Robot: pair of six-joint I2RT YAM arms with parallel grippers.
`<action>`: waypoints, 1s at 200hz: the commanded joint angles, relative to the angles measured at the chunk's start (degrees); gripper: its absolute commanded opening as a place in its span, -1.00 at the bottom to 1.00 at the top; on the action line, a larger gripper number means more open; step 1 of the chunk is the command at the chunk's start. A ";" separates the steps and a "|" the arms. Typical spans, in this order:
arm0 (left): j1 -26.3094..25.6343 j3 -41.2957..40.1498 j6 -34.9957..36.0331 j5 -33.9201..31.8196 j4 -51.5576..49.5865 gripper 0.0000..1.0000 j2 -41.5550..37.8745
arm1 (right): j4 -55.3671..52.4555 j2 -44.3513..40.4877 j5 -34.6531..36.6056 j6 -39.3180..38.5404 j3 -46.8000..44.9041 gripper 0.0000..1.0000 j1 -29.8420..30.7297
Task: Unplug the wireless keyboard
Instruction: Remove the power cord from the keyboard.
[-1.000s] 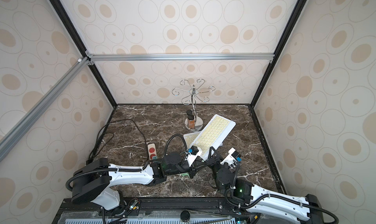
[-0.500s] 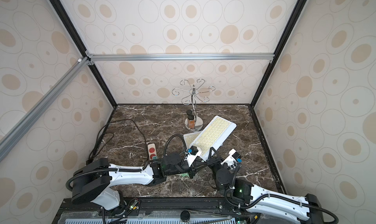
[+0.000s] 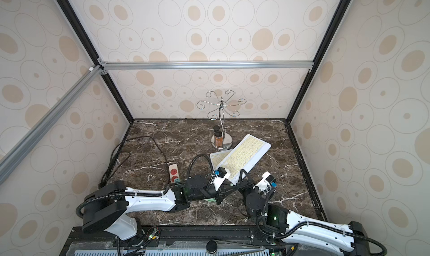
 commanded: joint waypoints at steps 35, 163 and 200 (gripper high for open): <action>-0.28 -0.64 0.65 3.48 4.16 -1.00 -0.53 | -4.68 0.16 7.65 2.90 -1.02 -1.00 -0.64; -0.25 -2.02 -0.06 3.15 4.73 -1.00 -0.81 | 4.38 8.05 5.96 0.37 -0.43 -1.00 -0.65; -0.26 -2.32 -0.26 3.12 5.24 -1.00 -1.32 | 1.38 4.98 6.62 1.80 -0.89 -1.00 -0.71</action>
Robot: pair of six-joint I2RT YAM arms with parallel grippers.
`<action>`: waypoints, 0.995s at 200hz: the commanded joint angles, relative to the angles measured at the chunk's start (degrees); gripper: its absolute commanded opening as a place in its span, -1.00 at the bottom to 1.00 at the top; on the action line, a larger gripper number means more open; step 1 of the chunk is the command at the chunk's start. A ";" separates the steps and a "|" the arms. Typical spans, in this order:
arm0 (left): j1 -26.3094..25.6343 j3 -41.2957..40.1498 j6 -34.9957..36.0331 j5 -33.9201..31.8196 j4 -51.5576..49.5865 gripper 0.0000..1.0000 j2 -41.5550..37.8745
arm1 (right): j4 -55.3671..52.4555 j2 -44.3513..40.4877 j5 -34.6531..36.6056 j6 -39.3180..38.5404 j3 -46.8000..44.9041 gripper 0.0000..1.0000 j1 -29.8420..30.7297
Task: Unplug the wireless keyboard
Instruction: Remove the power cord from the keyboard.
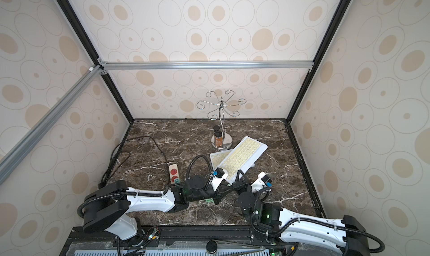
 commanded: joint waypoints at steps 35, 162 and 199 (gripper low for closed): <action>-1.13 0.21 -0.01 4.17 4.35 -1.00 -0.91 | -1.84 -3.01 6.23 1.96 -1.92 -1.00 -0.77; -1.11 0.20 -0.37 4.19 4.46 -1.00 -0.41 | -13.69 -5.30 9.88 8.79 -0.43 -1.00 -0.76; -1.07 0.14 -0.49 4.50 4.79 -1.00 -0.15 | -15.61 -5.52 10.98 10.73 -0.51 -1.00 -0.72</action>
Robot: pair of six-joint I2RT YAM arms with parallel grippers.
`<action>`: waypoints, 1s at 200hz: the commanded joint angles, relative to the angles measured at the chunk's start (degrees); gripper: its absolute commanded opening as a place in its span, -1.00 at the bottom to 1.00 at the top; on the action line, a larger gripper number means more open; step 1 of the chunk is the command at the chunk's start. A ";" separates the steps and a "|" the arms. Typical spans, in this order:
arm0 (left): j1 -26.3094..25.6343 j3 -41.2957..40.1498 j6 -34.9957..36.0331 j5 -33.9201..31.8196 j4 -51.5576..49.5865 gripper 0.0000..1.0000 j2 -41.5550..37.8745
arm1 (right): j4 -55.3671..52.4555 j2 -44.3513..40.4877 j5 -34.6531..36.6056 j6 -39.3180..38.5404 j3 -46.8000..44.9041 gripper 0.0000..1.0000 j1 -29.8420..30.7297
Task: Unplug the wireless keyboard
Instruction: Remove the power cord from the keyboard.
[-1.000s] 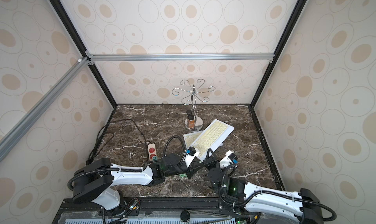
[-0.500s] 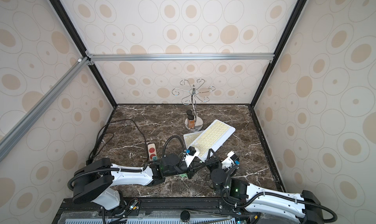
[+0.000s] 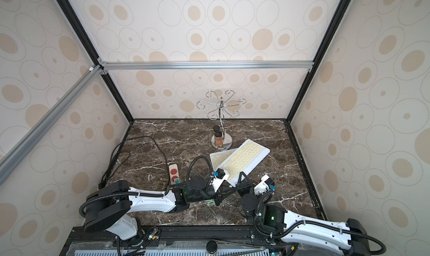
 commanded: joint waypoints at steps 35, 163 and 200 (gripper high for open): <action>-0.59 -0.16 0.45 3.70 3.89 -1.00 -0.60 | -11.23 -0.78 11.89 4.87 0.70 -1.00 -1.32; -0.58 -1.58 0.68 3.44 2.66 -1.00 -1.57 | -18.83 1.68 15.06 9.20 3.17 -1.00 -1.33; -0.63 -1.33 -0.57 4.63 2.95 -1.00 -1.49 | -17.48 3.40 16.60 14.20 1.52 -1.00 -1.36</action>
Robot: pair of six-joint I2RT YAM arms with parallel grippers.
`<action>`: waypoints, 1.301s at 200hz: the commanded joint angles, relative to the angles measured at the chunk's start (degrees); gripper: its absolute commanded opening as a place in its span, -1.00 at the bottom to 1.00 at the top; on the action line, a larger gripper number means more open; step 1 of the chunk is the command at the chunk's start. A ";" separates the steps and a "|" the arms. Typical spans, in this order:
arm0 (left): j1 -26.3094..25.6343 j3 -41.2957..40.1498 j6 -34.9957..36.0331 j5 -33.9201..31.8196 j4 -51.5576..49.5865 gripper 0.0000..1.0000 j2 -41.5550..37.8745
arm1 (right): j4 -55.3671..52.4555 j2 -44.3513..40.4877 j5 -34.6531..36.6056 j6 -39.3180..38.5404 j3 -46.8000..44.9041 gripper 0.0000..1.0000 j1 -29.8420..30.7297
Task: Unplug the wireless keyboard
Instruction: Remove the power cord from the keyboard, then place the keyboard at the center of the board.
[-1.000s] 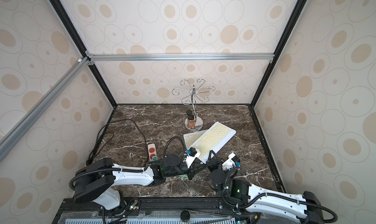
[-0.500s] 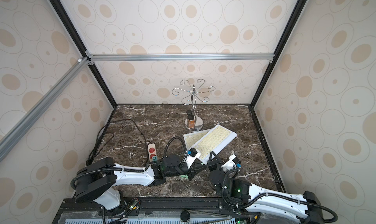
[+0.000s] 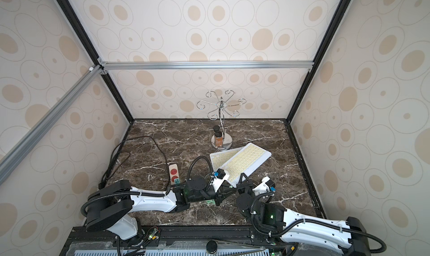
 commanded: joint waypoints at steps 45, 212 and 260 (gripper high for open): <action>-0.60 -1.95 0.59 2.89 1.33 -1.00 -3.06 | -21.93 6.91 18.59 11.56 4.61 -1.00 -1.69; -0.40 -9.28 6.29 -6.46 -1.70 -1.00 -11.93 | -51.87 14.58 -13.32 51.07 12.08 -1.00 -2.12; -0.34 -11.17 7.14 -8.03 -1.49 -1.00 -14.19 | -43.61 21.60 -19.27 48.50 10.30 -1.00 -4.13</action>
